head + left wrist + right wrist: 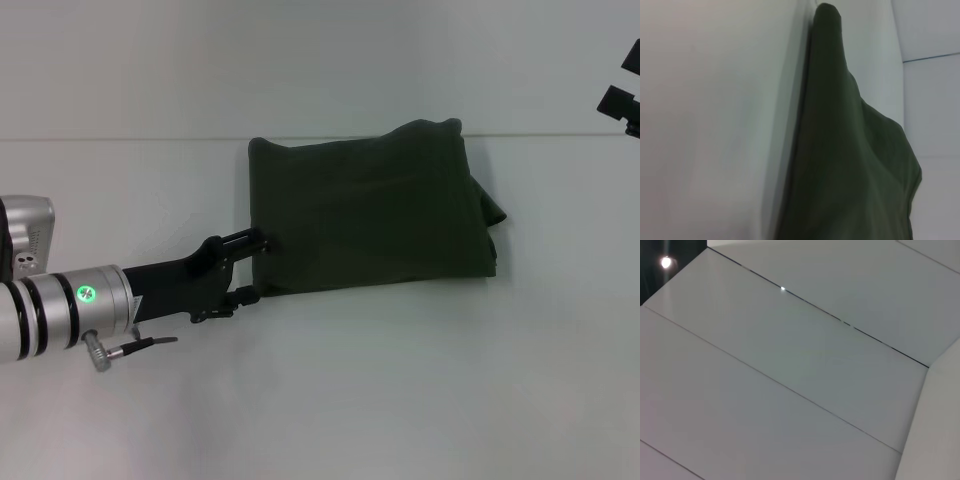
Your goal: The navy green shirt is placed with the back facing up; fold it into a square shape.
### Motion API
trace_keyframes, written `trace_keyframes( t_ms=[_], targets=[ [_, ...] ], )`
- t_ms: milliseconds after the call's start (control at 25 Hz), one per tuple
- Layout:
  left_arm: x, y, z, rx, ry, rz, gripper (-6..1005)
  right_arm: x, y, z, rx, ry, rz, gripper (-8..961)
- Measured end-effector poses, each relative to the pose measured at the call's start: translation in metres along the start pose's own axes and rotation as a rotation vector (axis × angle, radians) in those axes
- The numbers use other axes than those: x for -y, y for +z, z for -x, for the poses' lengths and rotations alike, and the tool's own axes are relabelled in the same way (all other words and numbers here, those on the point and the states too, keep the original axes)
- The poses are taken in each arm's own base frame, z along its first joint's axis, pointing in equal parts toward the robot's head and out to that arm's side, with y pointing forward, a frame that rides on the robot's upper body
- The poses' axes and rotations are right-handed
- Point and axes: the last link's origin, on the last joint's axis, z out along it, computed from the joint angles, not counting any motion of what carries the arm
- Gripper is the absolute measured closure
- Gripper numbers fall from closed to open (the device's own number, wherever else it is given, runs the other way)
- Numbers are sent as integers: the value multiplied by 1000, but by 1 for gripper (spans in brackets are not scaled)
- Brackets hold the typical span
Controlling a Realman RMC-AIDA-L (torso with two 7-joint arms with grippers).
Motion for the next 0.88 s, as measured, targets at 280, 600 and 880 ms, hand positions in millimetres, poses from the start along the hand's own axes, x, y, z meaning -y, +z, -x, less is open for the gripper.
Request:
trace_keyframes(
  t_ms=[280, 600, 880],
  targets=[
    [8, -2, -4, -37, -56, -15, 67, 0, 0, 0, 7, 4, 1, 71],
    [11, 3, -2, -61, -120, -23, 66, 0, -1, 2, 21, 7, 4, 69],
    [14, 8, -1, -76, -156, -33, 67, 0, -3, 3, 31, 1, 0, 70]
  ],
)
